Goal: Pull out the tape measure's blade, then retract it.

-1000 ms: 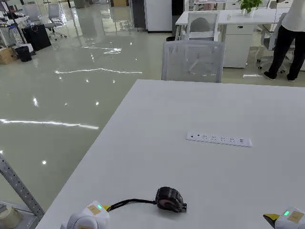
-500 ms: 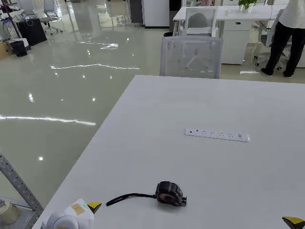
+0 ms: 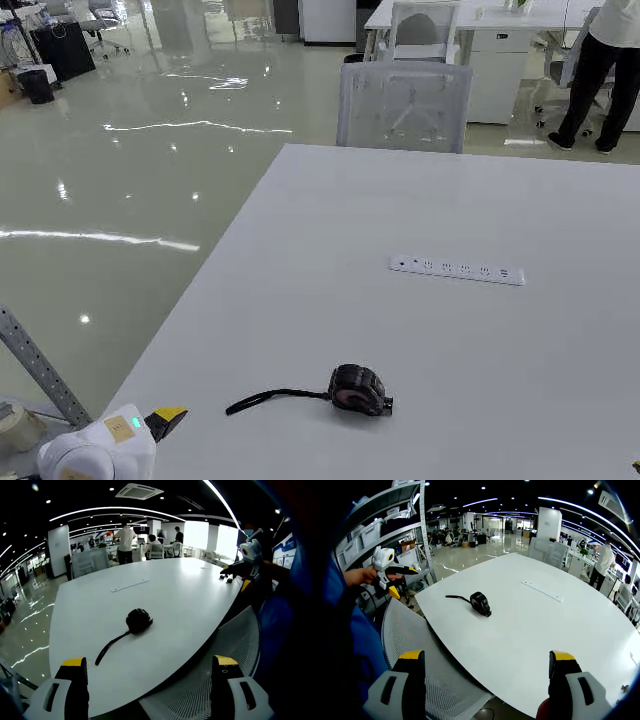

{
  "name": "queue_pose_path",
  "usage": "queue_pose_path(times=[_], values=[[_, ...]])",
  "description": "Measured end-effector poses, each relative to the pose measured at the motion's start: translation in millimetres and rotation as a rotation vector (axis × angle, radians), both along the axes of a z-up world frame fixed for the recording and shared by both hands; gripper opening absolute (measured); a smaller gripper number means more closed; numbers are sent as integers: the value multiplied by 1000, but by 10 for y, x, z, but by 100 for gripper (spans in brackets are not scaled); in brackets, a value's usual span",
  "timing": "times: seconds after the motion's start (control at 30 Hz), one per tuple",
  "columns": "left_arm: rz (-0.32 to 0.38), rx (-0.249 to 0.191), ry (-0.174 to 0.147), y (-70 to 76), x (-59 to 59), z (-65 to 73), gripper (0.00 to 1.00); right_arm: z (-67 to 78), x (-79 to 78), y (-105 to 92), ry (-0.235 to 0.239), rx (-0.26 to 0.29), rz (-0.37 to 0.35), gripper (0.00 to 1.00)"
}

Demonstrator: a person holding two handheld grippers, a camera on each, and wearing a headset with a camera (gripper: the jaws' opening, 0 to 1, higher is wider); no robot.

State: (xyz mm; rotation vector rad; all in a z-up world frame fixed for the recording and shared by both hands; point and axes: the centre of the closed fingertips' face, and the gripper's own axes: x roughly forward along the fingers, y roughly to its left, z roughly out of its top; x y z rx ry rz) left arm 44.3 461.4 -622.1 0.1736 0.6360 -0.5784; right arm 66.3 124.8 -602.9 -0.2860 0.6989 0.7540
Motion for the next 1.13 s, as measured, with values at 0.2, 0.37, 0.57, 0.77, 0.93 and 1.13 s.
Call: queue_pose_path(times=[0.2,0.37,0.57,0.77,0.93,1.13], values=[[-14,6,-7,20,10,48,100,32,-75,-99,4,-11,-13,100],[-32,16,-4,41,18,56,100,17,-105,-151,9,-19,-23,100],[-43,18,3,65,24,39,100,16,-98,-181,11,-19,-42,100],[-59,26,5,76,71,16,100,8,-76,-172,11,-18,-48,100],[-70,31,5,63,96,4,100,17,-59,-164,7,-18,-48,100],[-71,32,5,83,109,-10,100,12,-65,-176,7,-24,-48,100]])
